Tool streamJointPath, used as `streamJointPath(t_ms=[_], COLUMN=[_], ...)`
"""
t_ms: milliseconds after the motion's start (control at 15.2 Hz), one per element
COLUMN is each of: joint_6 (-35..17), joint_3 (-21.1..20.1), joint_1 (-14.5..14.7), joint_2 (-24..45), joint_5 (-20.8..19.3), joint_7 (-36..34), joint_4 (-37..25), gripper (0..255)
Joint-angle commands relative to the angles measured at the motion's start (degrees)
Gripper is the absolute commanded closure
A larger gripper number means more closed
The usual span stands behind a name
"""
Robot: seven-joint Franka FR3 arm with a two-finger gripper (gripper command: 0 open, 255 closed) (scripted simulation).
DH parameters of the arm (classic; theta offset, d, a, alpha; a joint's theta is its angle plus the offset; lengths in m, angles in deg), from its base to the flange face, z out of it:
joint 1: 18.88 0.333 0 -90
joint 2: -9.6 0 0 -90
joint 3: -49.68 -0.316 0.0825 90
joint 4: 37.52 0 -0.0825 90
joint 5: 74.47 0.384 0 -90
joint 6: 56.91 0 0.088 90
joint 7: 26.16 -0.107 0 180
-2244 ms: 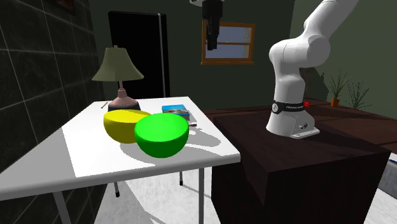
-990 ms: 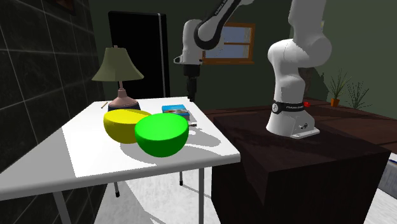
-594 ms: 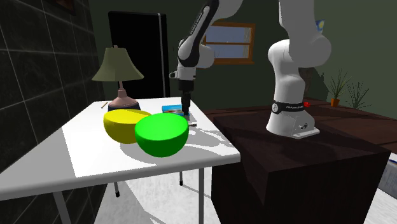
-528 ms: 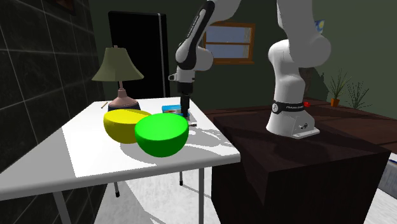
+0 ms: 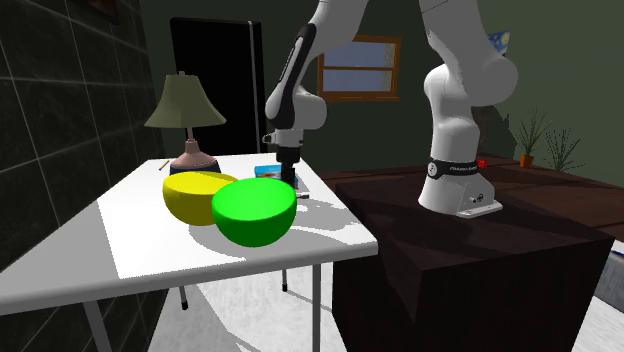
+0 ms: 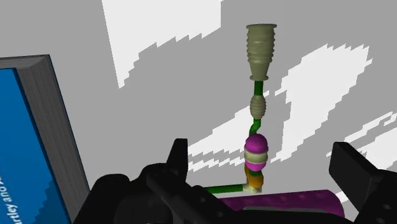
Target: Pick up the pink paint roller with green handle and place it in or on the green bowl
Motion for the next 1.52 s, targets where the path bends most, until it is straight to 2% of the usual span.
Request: streamJointPath(t_ms=[0,462,528,1122,1452], joint_6=[-0.8,-0.8,-0.8,-0.8,1.4], joint_3=[-1.2,-1.2,-1.2,-1.2,2.3], joint_1=[-0.7,-0.7,-0.7,-0.7,1.9], joint_2=[1.4,1.4,1.4,1.4,-2.9], joint_5=[1.6,1.6,1.6,1.6,-3.3], joint_7=[1.2,1.2,1.2,1.2,-3.0], joint_4=[-0.5,-0.5,-0.5,-0.5,1.1], gripper=[0,0,255,255,255])
